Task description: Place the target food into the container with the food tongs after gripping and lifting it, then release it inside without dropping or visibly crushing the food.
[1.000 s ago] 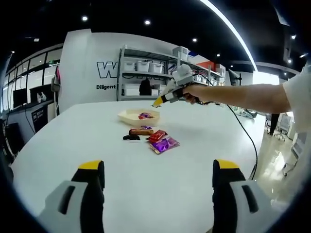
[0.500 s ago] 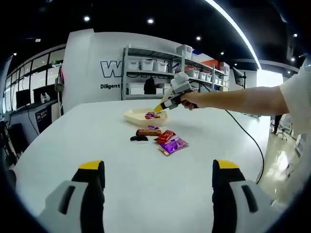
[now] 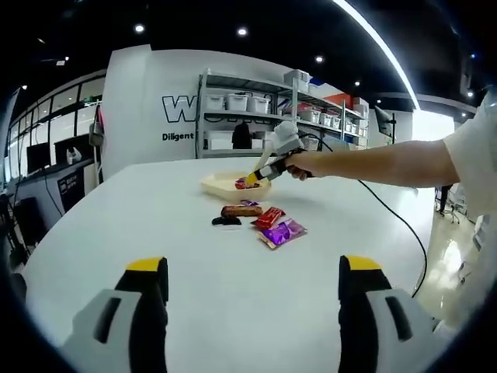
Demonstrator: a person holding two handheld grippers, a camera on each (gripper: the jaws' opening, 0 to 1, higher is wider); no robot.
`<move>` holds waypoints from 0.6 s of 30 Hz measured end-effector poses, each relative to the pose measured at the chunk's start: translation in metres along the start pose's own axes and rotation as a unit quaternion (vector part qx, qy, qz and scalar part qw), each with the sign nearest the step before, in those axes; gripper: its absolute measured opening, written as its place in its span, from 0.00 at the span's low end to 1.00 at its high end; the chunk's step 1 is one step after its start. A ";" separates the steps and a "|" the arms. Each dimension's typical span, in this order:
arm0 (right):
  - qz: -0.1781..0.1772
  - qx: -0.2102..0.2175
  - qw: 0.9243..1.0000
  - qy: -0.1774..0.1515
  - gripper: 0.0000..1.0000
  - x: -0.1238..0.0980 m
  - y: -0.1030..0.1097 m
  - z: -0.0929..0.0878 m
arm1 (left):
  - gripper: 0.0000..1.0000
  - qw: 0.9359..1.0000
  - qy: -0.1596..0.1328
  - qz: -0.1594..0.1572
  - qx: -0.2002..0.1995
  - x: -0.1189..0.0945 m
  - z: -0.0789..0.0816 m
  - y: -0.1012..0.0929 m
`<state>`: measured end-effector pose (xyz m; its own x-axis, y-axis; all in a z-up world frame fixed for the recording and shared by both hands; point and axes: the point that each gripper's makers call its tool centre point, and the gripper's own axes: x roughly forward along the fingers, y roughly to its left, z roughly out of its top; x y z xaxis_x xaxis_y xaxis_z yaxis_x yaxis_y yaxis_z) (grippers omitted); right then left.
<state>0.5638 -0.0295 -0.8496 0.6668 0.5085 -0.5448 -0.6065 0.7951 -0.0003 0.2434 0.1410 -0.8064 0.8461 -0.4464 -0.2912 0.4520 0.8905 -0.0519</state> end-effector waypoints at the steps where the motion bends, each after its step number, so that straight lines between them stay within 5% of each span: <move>1: 0.000 0.001 1.000 0.000 0.15 0.000 0.000 0.000 | 0.90 1.000 0.000 0.000 -0.001 0.000 0.000 0.000; 18: 0.003 0.008 1.000 -0.023 0.17 -0.024 0.003 0.012 | 0.89 1.000 -0.003 -0.005 -0.001 0.000 0.000 -0.004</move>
<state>0.5513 -0.0354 -0.8265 0.6822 0.5279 -0.5059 -0.6044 0.7965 0.0163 0.2418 0.1372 -0.8058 0.8427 -0.4564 -0.2856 0.4607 0.8858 -0.0562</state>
